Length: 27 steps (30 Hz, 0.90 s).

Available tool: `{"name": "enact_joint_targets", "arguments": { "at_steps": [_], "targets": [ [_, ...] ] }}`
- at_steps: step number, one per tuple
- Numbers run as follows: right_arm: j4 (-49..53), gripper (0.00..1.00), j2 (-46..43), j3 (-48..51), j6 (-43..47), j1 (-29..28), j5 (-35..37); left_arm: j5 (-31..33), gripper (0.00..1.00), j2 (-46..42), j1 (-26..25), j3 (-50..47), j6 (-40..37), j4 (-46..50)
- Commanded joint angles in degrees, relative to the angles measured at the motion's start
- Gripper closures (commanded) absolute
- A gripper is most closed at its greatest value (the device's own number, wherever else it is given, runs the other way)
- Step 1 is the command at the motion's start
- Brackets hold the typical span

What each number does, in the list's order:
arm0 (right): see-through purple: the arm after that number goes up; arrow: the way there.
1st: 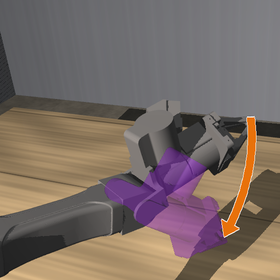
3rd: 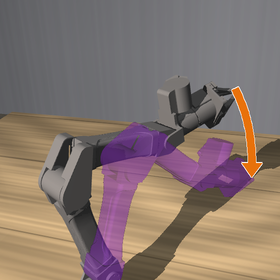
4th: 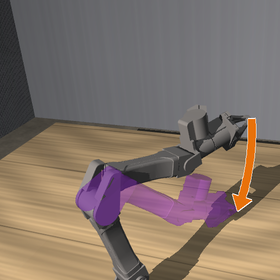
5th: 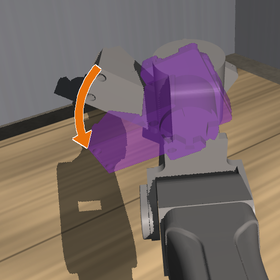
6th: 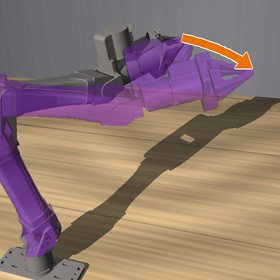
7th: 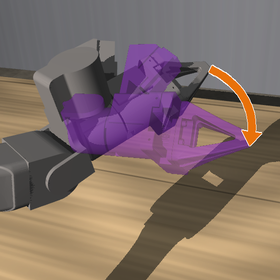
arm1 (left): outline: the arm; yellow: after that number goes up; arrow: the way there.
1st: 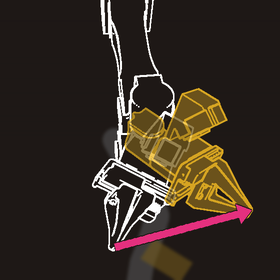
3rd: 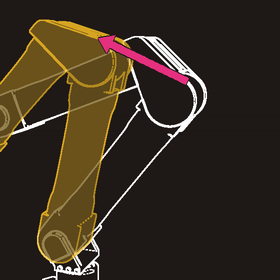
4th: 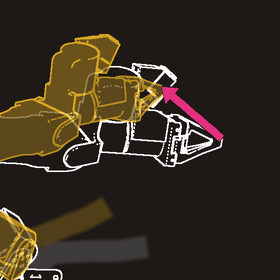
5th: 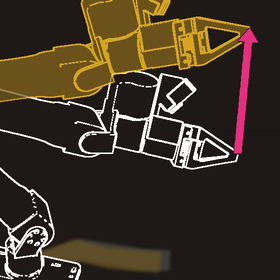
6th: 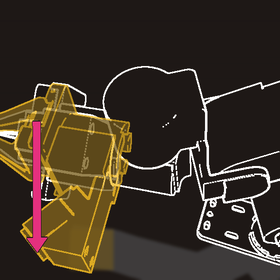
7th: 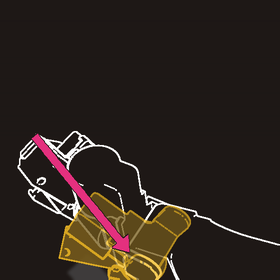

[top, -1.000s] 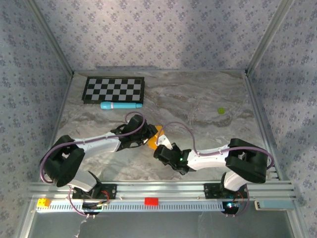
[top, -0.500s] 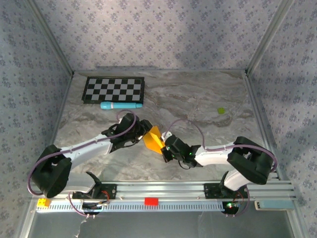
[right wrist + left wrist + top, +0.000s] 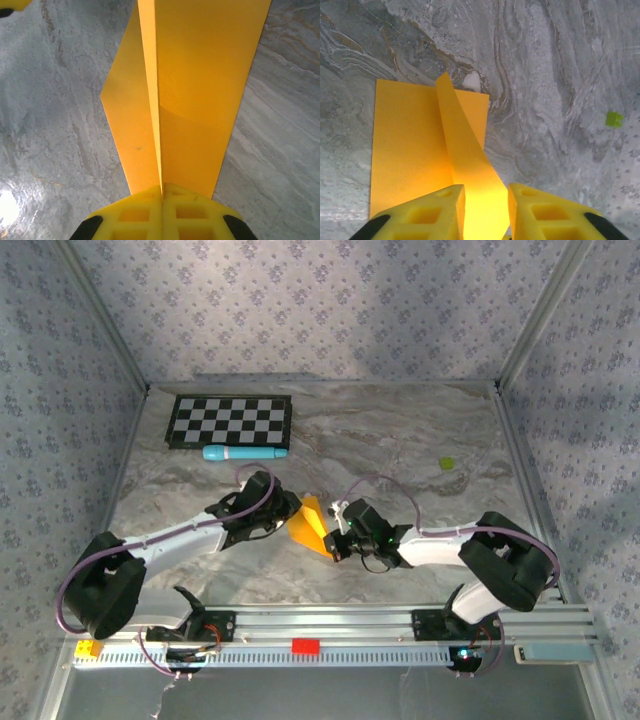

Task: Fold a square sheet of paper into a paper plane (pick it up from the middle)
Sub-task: Fourth fold the wing at the center of the table.

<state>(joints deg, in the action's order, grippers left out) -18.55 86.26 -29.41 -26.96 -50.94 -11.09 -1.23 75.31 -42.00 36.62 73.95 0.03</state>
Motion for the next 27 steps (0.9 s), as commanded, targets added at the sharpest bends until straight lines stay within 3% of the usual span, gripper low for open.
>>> {"name": "enact_joint_targets", "arguments": {
  "at_steps": [1,9,27],
  "targets": [
    [-0.67,0.96,1.98,-1.06,-3.14,1.08,-4.47,-1.74,0.78,-0.08,0.27,-0.8,0.23,-1.2],
    [-3.14,0.96,6.73,-2.04,-6.72,1.89,-8.54,-4.73,0.85,2.53,0.28,-1.98,1.43,-4.43],
    [-10.27,0.96,8.35,1.73,-15.3,4.18,-11.5,-6.52,0.97,7.33,0.09,-0.32,0.71,-7.33]
  ]
}}
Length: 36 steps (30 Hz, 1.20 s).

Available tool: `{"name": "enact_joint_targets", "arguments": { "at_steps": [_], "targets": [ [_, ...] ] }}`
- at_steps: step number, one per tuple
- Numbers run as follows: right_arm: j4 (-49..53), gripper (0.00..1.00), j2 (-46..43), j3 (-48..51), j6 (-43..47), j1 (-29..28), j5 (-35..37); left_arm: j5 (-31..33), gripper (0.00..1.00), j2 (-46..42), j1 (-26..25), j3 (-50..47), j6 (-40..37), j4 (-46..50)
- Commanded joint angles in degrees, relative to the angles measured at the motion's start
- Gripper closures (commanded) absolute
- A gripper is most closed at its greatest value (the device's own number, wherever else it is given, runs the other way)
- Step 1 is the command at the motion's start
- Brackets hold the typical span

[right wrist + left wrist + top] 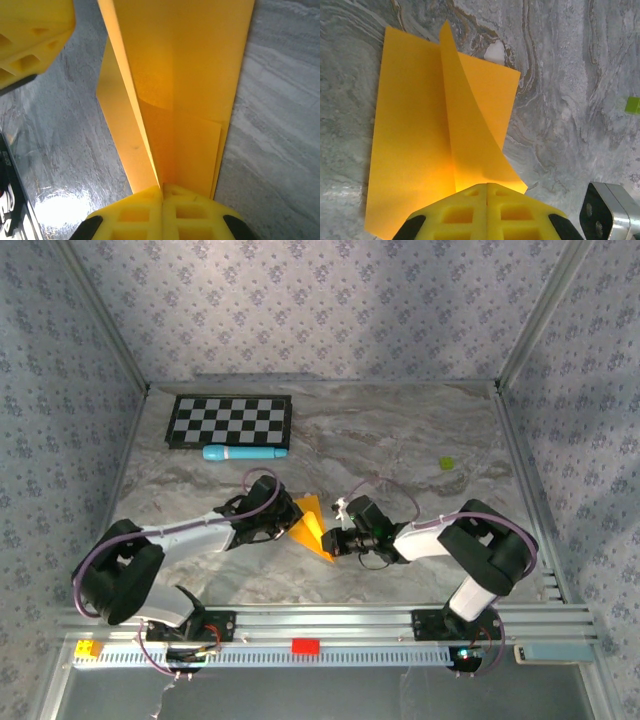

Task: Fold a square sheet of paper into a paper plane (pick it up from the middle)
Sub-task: Fourth fold the wing at the center of the table.

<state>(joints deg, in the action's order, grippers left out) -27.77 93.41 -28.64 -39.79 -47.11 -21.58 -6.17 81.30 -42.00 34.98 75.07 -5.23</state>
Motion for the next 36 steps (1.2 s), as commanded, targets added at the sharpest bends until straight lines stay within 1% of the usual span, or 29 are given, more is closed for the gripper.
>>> {"name": "enact_joint_targets", "arguments": {
  "at_steps": [1,4,14,23,36],
  "targets": [
    [-1.47,0.96,1.38,1.22,-2.94,0.43,-1.03,-1.93,0.97,1.78,-0.02,1.64,-0.6,-2.38],
    [-3.93,0.96,1.95,2.16,-4.72,0.61,-1.35,-2.65,0.99,3.32,-0.36,2.44,-0.71,-3.25],
    [-6.63,0.96,1.98,4.21,-7.74,1.36,-1.09,-4.0,0.99,8.03,-1.63,3.68,-0.21,-6.3],
    [-5.41,0.95,2.13,4.15,-8.26,1.67,-1.0,-3.38,0.99,10.0,-2.12,4.13,-0.1,-6.78],
    [-1.53,0.97,2.55,3.09,-8.72,2.48,-1.14,-2.84,0.98,12.58,-2.02,4.96,0.08,-7.88]
  ]
}}
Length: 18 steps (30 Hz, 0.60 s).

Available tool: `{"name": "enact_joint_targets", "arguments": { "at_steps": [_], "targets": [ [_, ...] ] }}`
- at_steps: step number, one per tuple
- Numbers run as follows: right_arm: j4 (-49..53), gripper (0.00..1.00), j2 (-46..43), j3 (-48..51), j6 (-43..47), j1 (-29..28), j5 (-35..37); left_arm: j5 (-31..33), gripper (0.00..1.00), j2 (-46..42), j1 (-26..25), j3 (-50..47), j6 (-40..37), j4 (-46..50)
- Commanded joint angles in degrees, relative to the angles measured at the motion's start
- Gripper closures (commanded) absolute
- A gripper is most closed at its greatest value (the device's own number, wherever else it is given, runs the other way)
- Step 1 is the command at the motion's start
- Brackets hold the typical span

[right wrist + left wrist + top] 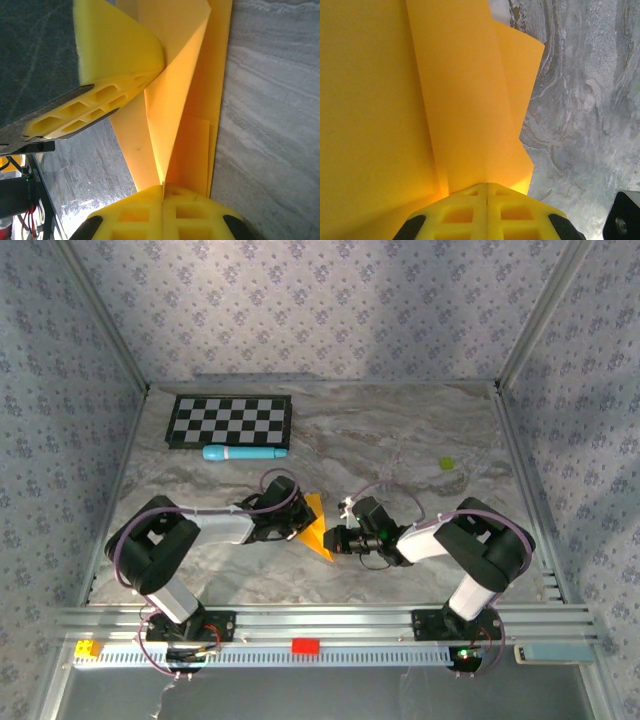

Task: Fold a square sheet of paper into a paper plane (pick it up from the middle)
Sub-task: Fourth fold the wing at the center of the table.

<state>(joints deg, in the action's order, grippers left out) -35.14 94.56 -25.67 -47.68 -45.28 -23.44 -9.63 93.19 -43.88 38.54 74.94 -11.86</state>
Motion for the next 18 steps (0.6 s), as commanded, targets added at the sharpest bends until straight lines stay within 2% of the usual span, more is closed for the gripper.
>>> {"name": "enact_joint_targets", "arguments": {
  "at_steps": [1,18],
  "targets": [
    [6.08,0.97,1.41,0.1,-0.83,0.8,0.7,0.74,0.98,0.76,-0.09,1.47,0.17,-1.24],
    [8.77,0.98,1.92,-0.6,-0.82,2.31,-1.17,1.78,0.98,2.15,0.6,2.49,-0.67,-0.57]
  ]
}}
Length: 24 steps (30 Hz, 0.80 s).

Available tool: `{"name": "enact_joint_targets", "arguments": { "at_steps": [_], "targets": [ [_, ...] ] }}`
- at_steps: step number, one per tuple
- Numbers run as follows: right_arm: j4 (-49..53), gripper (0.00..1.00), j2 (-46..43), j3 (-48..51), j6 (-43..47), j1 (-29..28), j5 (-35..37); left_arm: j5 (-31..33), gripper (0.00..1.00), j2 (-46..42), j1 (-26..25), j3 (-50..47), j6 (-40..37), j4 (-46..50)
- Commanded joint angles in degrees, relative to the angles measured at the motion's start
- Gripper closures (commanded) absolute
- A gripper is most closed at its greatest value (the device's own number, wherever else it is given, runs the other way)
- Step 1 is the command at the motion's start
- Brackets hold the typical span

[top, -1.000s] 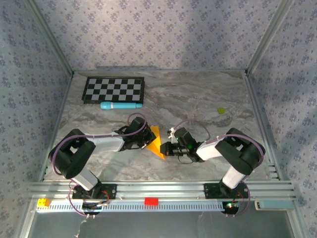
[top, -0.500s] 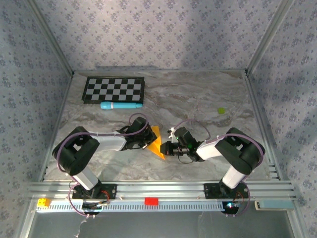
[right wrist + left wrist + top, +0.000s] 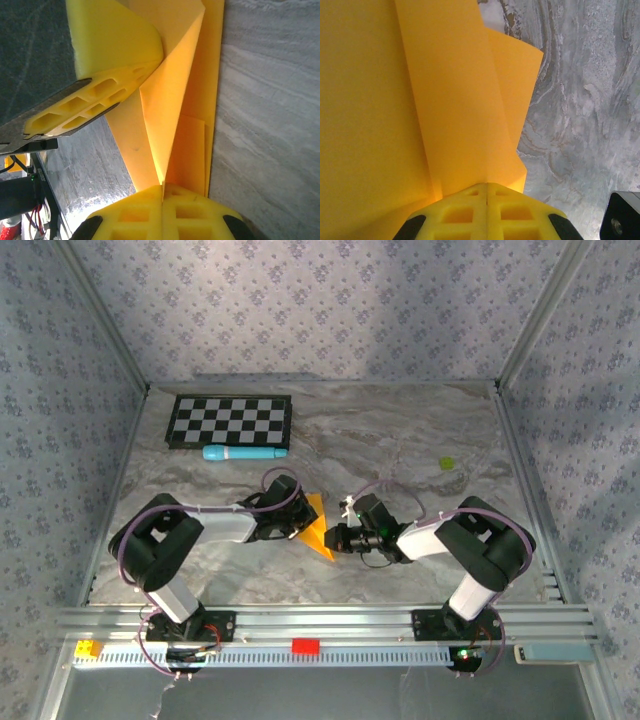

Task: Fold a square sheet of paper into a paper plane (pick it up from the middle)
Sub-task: Fourth fold the wing at the center of the table.

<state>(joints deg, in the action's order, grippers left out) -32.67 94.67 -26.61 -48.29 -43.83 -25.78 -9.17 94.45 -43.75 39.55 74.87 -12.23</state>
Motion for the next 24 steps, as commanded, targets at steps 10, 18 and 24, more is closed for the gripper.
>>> {"name": "enact_joint_targets", "arguments": {
  "at_steps": [10,18,24],
  "targets": [
    [7.09,0.98,1.88,0.24,-0.38,1.22,1.0,1.21,0.98,2.4,0.68,2.24,-0.95,-0.11],
    [7.38,0.98,2.0,0.24,-0.57,1.31,1.0,1.59,0.98,3.29,0.72,2.37,-0.95,0.55],
    [7.83,0.98,1.88,0.18,-0.58,1.47,1.0,1.94,0.99,3.95,0.85,2.12,-0.69,1.25]
  ]
}}
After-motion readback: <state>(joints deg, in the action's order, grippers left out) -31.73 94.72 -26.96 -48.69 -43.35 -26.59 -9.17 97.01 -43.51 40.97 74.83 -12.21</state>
